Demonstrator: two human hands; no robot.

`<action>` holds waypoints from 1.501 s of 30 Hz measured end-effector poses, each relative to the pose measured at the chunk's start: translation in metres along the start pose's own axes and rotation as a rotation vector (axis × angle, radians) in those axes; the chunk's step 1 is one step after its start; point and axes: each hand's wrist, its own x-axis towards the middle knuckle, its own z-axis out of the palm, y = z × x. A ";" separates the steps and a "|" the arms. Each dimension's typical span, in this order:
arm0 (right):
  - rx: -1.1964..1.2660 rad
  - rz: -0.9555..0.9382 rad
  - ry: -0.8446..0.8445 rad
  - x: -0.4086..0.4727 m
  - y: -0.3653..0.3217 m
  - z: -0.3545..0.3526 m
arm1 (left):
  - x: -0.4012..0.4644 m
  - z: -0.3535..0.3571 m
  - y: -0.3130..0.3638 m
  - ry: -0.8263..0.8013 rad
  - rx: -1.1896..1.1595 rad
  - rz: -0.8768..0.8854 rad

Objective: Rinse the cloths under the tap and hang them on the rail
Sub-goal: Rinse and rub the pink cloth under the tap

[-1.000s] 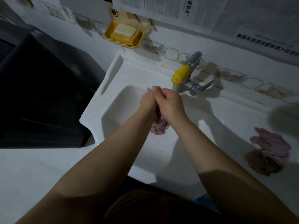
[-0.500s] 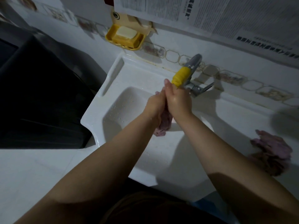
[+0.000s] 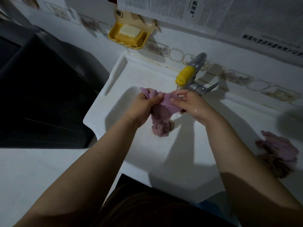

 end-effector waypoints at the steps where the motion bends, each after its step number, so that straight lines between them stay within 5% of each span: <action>1: 0.008 0.027 -0.047 -0.001 0.006 -0.003 | -0.001 -0.001 0.002 -0.015 -0.020 0.008; 5: 0.303 0.108 -0.027 -0.007 0.012 -0.004 | -0.007 0.006 0.005 -0.056 -0.082 0.002; 11: 0.848 -0.013 0.088 -0.009 0.003 0.007 | -0.021 0.018 0.007 0.023 -0.023 -0.091; 15: 0.698 0.017 0.260 -0.002 -0.007 0.015 | -0.021 0.029 0.011 0.013 0.041 -0.181; 20: -0.305 -0.261 0.360 -0.014 -0.019 0.046 | -0.011 0.036 0.002 0.127 0.225 -0.170; 22: -0.512 -0.251 0.403 -0.011 -0.023 0.053 | -0.016 0.049 0.000 0.180 0.183 -0.191; 26: -0.419 -0.011 0.580 0.003 -0.028 0.033 | -0.019 0.064 -0.008 0.193 0.218 -0.223; 30: -0.535 -0.237 0.540 -0.016 -0.026 0.057 | -0.011 0.051 -0.002 0.185 0.207 -0.106; 35: -0.122 -0.031 0.563 -0.002 -0.027 0.026 | -0.014 0.044 0.009 -0.135 0.180 -0.345; 39: 0.105 -0.098 0.521 -0.009 -0.027 0.025 | -0.015 0.028 0.007 -0.167 0.387 -0.196; 45: 0.139 -0.237 0.407 -0.014 -0.015 0.020 | -0.010 0.015 -0.001 -0.136 0.264 0.050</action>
